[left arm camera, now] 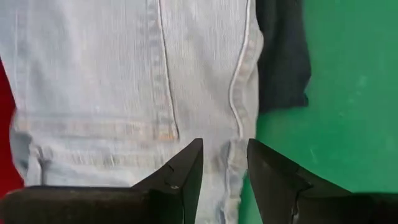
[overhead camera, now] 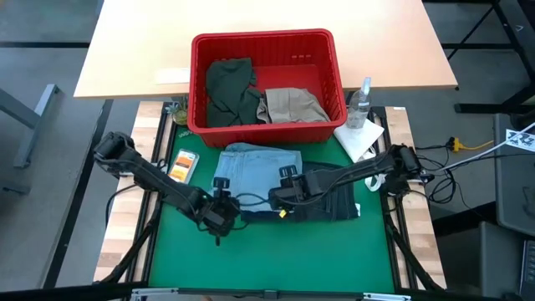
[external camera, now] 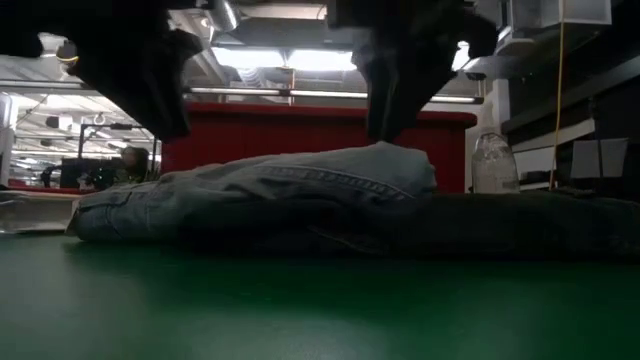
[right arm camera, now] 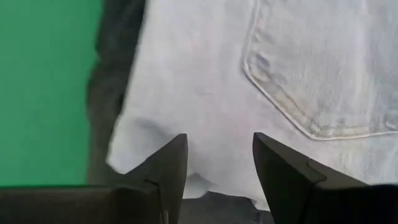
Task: Fold laundry
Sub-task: Fold the light blue jeans
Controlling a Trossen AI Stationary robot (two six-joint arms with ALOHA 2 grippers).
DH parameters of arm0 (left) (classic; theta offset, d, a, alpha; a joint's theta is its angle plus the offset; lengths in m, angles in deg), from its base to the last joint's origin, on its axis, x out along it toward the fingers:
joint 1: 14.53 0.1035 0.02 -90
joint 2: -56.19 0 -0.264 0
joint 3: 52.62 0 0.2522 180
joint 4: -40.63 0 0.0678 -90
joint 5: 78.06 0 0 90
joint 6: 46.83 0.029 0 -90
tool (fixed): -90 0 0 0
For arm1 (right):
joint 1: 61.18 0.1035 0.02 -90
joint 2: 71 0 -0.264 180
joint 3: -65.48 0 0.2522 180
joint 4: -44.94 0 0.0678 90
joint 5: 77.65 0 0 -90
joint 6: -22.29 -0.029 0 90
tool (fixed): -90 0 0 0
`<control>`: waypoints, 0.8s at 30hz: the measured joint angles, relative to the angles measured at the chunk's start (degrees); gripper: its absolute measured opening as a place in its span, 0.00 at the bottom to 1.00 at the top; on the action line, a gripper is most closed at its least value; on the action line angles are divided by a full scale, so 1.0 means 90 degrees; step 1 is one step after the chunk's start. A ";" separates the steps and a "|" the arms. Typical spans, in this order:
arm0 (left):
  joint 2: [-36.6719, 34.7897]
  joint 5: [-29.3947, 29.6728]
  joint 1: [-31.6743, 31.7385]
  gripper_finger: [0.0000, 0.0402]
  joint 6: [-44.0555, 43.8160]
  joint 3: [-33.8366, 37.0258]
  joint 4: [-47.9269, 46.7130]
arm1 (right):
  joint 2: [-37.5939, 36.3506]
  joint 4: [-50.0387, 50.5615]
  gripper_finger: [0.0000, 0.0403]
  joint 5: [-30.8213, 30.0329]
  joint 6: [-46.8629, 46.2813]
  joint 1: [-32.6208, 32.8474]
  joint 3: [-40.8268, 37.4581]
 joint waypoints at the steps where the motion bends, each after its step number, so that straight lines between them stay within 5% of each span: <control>1: -0.0078 -0.0059 -0.0036 0.30 -0.0163 0.0000 -0.0118 | -0.0037 -0.0042 0.45 -0.0008 -0.0011 0.0050 0.0000; 13: 0.0016 0.0334 -0.0190 0.30 -0.1584 -0.0005 -0.0602 | 0.0285 -0.0588 0.45 -0.1115 0.0004 0.0838 0.0017; 24: 0.0971 0.0317 0.0121 0.30 -0.1733 0.0063 -0.0530 | 0.1076 -0.0500 0.45 -0.1029 -0.0023 0.0812 0.0044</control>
